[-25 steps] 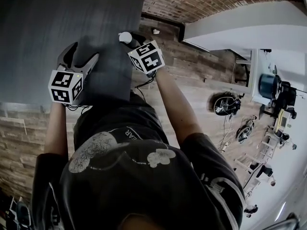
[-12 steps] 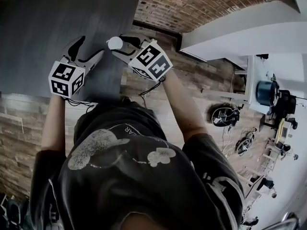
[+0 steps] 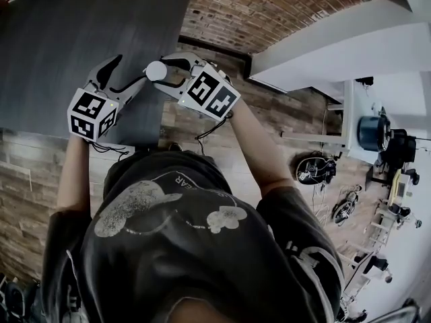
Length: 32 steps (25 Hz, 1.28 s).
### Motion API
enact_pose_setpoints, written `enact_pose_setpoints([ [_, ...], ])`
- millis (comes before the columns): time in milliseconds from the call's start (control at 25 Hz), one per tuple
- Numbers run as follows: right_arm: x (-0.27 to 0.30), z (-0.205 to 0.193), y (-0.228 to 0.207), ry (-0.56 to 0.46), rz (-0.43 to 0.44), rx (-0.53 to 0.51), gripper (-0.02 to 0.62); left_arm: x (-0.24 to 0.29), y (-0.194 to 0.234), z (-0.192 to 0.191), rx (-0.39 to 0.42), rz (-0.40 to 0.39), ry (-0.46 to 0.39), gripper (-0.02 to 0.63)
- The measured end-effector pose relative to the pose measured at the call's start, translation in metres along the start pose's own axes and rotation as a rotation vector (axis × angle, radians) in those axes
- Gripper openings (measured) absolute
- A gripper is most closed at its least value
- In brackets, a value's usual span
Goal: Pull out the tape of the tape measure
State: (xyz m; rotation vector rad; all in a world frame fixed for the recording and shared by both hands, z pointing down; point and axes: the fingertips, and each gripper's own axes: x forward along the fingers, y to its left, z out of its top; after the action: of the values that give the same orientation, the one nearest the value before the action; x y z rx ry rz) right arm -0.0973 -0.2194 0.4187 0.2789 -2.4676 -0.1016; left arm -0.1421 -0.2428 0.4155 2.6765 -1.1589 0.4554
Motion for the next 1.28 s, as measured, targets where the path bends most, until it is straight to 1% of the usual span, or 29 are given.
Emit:
enact_pose_setpoints([
  [120,-0.006,-0.002,0.006,0.002,0.018,-0.025,0.23,-0.002,-0.003,0.002,0.004,0.013,-0.005,0.32],
  [280,-0.013,-0.002,0.009,0.001,0.027,-0.042,0.23,-0.002,-0.012,0.004,0.02,0.006,-0.009,0.286],
  [400,-0.015,0.0,0.015,-0.006,0.039,-0.054,0.23,-0.004,-0.026,0.004,0.045,-0.028,-0.028,0.231],
  [440,-0.016,0.0,0.017,-0.007,0.044,-0.059,0.23,-0.005,-0.031,0.004,0.052,-0.042,-0.035,0.195],
  [480,-0.016,-0.001,0.019,-0.008,0.048,-0.063,0.23,-0.006,-0.035,0.004,0.056,-0.054,-0.04,0.179],
  [680,-0.019,-0.002,0.024,-0.011,0.063,-0.079,0.23,-0.008,-0.046,0.002,0.037,-0.102,-0.051,0.134],
  [840,-0.02,-0.004,0.022,-0.003,0.057,-0.077,0.23,-0.004,-0.056,0.001,-0.001,-0.145,-0.058,0.038],
  [920,-0.021,-0.005,0.021,0.003,0.056,-0.072,0.23,-0.002,-0.058,0.001,-0.008,-0.14,-0.062,0.02],
  [1040,-0.023,-0.007,0.021,0.005,0.054,-0.064,0.23,0.0,-0.06,0.001,-0.011,-0.122,-0.053,0.014],
  [1280,-0.021,-0.011,0.017,0.003,0.015,-0.002,0.23,0.006,-0.058,-0.005,-0.002,-0.059,0.013,0.011],
])
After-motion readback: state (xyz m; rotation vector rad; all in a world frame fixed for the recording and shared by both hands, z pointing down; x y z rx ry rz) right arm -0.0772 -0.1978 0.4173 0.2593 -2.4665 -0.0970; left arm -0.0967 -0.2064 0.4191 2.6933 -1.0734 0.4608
